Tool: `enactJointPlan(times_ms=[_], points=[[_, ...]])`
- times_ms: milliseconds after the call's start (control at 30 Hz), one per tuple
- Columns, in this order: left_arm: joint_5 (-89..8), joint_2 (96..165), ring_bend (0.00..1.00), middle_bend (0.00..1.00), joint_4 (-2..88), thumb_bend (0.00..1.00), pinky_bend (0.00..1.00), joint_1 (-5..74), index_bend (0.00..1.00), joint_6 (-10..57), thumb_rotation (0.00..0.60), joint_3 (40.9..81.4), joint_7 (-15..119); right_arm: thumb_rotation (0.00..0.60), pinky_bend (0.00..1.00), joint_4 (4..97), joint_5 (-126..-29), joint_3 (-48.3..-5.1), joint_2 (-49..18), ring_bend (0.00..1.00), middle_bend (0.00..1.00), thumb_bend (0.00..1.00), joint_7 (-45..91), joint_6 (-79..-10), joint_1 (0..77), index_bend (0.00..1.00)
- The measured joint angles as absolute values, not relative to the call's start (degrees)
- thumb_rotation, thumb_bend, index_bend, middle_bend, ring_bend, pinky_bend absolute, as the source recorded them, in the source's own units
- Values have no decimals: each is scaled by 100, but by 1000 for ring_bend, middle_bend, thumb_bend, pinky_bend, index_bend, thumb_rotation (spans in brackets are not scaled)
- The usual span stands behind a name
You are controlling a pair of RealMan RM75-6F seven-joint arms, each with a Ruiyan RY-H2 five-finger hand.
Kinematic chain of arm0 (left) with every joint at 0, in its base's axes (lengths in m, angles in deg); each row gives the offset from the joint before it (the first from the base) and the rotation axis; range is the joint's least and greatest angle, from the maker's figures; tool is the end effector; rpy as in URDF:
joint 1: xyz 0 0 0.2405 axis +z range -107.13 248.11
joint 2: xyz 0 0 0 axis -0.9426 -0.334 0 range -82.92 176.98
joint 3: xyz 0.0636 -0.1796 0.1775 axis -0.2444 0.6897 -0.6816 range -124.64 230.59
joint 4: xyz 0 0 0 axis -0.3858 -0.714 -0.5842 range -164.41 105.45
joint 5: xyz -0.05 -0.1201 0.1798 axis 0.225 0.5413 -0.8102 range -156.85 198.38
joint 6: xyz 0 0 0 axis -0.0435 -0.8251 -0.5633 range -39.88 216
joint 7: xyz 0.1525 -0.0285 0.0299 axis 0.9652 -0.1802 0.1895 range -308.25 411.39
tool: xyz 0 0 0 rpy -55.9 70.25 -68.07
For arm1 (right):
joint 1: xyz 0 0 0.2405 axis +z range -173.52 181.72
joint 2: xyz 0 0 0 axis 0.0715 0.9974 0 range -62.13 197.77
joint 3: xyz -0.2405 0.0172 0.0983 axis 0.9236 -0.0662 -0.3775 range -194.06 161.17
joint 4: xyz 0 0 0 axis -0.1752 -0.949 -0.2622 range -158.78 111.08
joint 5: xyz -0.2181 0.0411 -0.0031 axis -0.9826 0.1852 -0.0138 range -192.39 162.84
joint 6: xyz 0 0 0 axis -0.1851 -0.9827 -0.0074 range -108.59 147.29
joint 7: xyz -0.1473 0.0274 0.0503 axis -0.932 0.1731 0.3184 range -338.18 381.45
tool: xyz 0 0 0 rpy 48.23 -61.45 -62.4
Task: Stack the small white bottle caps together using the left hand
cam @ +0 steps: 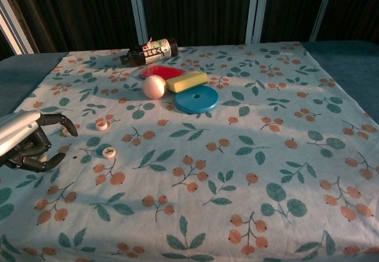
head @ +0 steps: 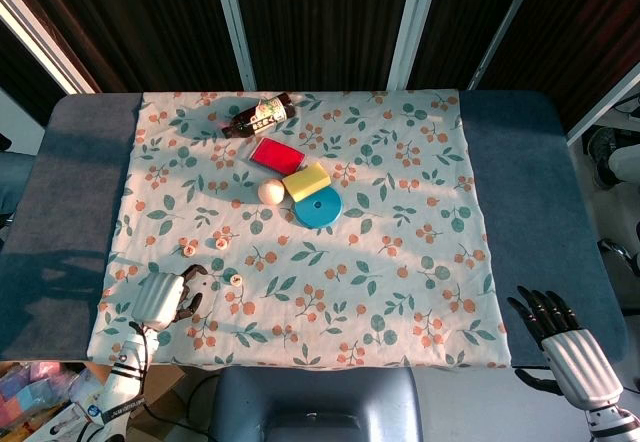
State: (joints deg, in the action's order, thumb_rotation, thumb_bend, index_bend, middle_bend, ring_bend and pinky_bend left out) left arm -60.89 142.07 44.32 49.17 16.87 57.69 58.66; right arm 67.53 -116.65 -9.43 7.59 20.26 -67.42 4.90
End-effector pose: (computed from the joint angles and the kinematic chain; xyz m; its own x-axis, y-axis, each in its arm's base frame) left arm -0.2505 0.2786 -0.0329 0.3315 0.1507 0.9313 0.9302 -0.2170 -0.2960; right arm -0.3140 -0.1296 0.1364 0.5010 -0.1647 0.8496 -0.8586 -0.2176 0.4642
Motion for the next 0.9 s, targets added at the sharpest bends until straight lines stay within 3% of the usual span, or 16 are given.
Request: enactJointPlan(times_ms=[233, 467, 900], points=[[-5877, 14784, 1000, 1000, 4476, 403, 1000, 4701, 370, 1894, 600, 5876, 6720, 600, 0, 6729, -11684, -932, 785, 0, 0, 179, 2100, -6755, 494, 0], [-5531, 15407, 1000, 1000, 3937, 402, 1000, 4452, 377, 2024, 600, 6156, 7192, 600, 0, 6721, -11681, -935, 799, 0, 0, 178, 2142, -6768, 498, 0], [-5288, 15450, 1000, 1000, 3803, 403, 1000, 4351, 406, 2144, 600, 6234, 7307, 600, 0, 6722, -11674, -947, 813, 0, 0, 178, 2178, -6803, 490, 0]])
